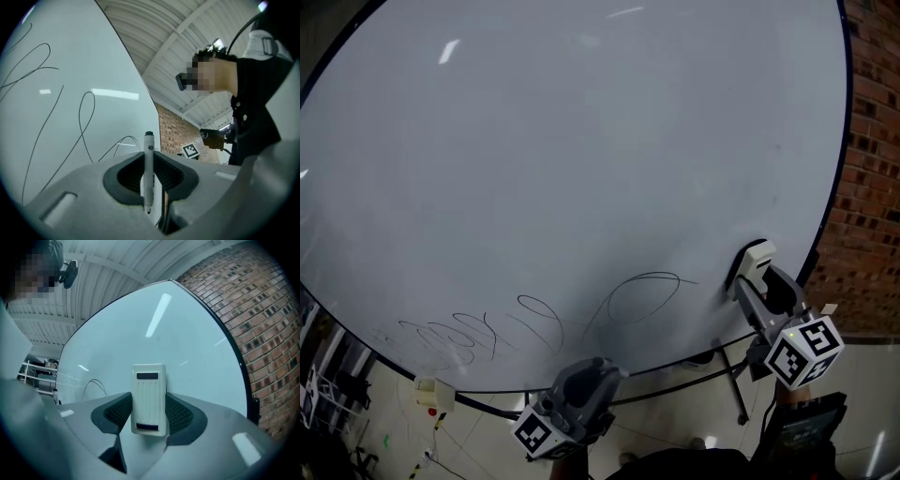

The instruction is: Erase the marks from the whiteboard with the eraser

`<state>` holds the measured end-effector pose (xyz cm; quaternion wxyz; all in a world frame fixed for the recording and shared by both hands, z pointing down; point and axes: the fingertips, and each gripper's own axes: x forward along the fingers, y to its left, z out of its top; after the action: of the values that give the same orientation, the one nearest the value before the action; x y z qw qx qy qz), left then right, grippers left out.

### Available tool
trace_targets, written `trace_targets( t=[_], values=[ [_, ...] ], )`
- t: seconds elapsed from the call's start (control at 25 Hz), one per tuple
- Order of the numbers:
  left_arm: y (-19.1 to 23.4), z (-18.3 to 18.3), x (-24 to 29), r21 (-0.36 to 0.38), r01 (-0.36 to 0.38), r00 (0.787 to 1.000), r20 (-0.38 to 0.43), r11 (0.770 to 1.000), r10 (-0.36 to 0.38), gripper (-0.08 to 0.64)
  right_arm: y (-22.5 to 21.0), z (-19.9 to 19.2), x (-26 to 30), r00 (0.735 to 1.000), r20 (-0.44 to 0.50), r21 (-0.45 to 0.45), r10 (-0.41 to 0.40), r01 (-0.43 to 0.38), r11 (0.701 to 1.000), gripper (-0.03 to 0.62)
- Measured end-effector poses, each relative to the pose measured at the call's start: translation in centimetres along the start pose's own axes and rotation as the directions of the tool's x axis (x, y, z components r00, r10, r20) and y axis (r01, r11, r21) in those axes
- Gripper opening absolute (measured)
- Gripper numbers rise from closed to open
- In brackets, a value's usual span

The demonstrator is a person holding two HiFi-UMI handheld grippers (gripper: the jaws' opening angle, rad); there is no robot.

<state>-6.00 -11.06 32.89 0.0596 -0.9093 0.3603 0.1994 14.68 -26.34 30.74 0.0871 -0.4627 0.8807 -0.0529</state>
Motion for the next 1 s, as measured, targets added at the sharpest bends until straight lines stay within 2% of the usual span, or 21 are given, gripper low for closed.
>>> trace_targets(
  t=[0.12, 0.28, 0.36, 0.56, 0.76, 1.0],
  values=[
    [0.6, 1.1, -1.6, -0.017, 0.034, 0.999, 0.010, 0.999, -0.033, 0.061, 3.5, -2.1, 0.9, 1.000, -0.026, -0.009, 0.000, 0.000, 1.000, 0.225],
    [1.6, 2.0, -4.1, -0.047, 0.079, 0.997, 0.024, 0.996, -0.077, 0.061, 8.9, -6.5, 2.4, 0.994, -0.108, -0.101, 0.009, -0.020, 0.995, 0.225],
    [2.0, 2.4, -5.3, -0.063, 0.100, 0.995, 0.026, 0.993, -0.099, 0.061, 10.9, -8.4, 2.9, 0.990, -0.142, -0.115, 0.011, -0.028, 0.993, 0.225],
    [2.5, 2.7, -6.9, -0.088, 0.131, 0.991, 0.027, 0.987, -0.130, 0.061, 12.0, -10.5, 3.0, 0.983, -0.185, -0.111, 0.000, -0.020, 0.994, 0.225],
    [2.6, 3.3, -6.8, -0.073, 0.118, 0.992, 0.045, 0.990, -0.115, 0.061, 10.5, -8.5, 3.1, 0.984, -0.176, -0.160, -0.011, -0.017, 0.987, 0.225],
    [2.0, 3.5, -5.9, -0.053, 0.111, 0.993, 0.055, 0.992, -0.108, 0.061, 4.8, -1.2, 1.6, 0.995, -0.020, -0.113, -0.102, 0.099, 0.989, 0.225]
  ],
)
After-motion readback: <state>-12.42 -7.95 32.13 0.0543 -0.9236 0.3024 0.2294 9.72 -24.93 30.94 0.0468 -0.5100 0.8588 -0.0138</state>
